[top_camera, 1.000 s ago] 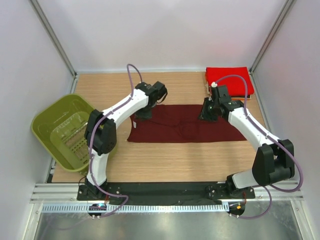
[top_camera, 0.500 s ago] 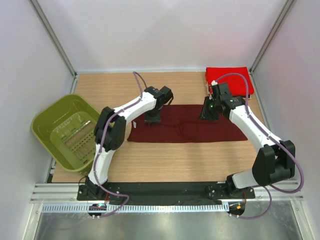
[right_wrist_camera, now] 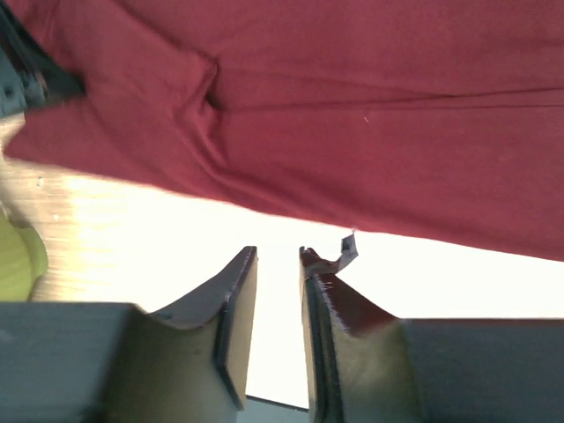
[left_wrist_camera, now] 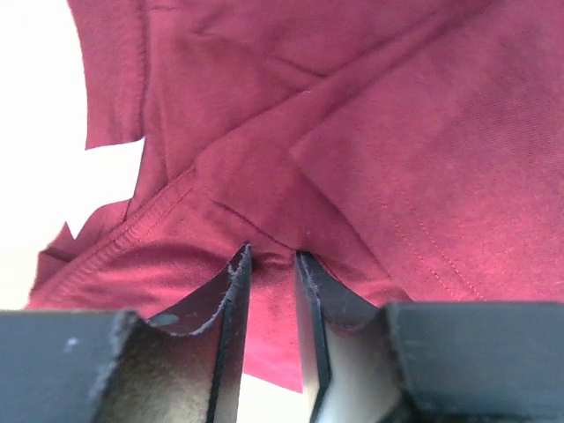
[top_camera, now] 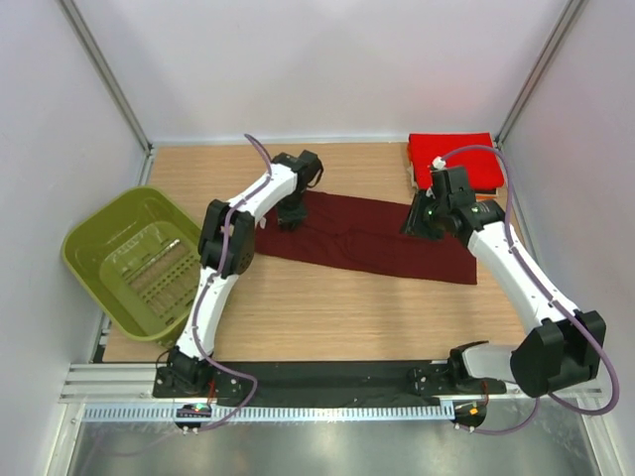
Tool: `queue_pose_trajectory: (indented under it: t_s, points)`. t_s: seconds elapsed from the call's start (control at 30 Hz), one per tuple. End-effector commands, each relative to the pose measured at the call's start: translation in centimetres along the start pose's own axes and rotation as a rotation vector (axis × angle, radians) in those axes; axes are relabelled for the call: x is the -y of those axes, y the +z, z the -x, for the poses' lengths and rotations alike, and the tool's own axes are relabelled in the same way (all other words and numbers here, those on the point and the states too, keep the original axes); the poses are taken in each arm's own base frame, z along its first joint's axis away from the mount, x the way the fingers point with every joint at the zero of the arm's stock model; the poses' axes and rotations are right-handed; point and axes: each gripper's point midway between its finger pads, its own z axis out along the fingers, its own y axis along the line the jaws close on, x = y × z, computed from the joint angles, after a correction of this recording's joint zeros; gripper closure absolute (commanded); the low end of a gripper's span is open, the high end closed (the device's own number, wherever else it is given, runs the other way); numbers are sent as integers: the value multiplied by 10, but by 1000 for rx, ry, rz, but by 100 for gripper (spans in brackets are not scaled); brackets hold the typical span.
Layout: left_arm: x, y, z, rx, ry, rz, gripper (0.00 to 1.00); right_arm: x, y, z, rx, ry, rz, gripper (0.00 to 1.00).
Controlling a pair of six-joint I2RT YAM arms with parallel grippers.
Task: Fold and stack the t-shirts
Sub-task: Fold the tshirt
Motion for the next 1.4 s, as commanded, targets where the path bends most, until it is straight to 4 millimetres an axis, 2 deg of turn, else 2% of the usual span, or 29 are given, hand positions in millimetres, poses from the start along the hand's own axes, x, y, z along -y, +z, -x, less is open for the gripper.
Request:
queue_pose_trajectory:
  t_s: [0.0, 0.03, 0.07, 0.13, 0.17, 0.2, 0.27, 0.3, 0.33, 0.43, 0.53, 0.73, 0.8, 0.83, 0.87, 0.97, 1.13, 1.2, 1.3, 1.37]
  points:
    - [24, 34, 58, 114, -28, -103, 71, 3, -9, 4, 51, 35, -16, 65]
    - [32, 32, 69, 139, -26, -144, 70, 5, -8, 2, 48, 35, -24, 64]
    - [46, 20, 95, 211, -46, -207, 69, 9, -7, -2, 38, 34, -38, 64]
    - [55, 18, 113, 250, -34, -271, 68, 22, -1, -14, 5, 22, -86, 64]
    - [62, 9, 126, 292, -40, -313, 67, 27, 1, -22, -21, 22, -100, 64]
    - [62, -13, 138, 330, -51, -355, 65, 39, 6, -31, -37, 11, -144, 64]
    - [62, -35, 144, 360, -62, -391, 63, 46, 10, -40, -58, 3, -165, 65]
    - [58, -34, 135, 341, -59, -387, 61, 51, 14, -48, -78, -2, -180, 65]
    - [55, -64, 140, 380, -78, -434, 60, 54, 16, -50, -81, -8, -189, 65]
    - [34, -86, 125, 380, -94, -414, 59, 58, 26, -52, -90, -18, -200, 65]
    - [15, -80, 102, 343, -84, -350, 59, 64, 39, -53, -99, -30, -221, 65]
    - [-3, -51, 79, 280, -62, -228, 59, 82, 67, -57, -119, -81, -292, 65]
    - [-6, -46, 86, 285, -50, -178, 59, 84, 75, -54, -111, -84, -297, 65]
    - [-13, -42, 81, 259, -32, -137, 59, 85, 78, -56, -119, -85, -298, 65]
    - [-13, -43, 89, 270, -32, -123, 59, 87, 85, -60, -130, -86, -300, 65]
    - [-32, -35, 92, 243, -28, -56, 59, 95, 93, -70, -163, -79, -322, 66]
    - [-70, -13, 102, 190, -106, -10, 59, 94, 95, -85, -178, -28, -308, 66]
    - [-79, -11, 108, 191, -125, -2, 59, 93, 95, -96, -195, -19, -304, 66]
    - [-79, -23, 120, 225, -118, -25, 59, 92, 94, -108, -215, 11, -307, 66]
    - [-77, -43, 129, 269, -128, -59, 59, 87, 93, -111, -210, 23, -294, 66]
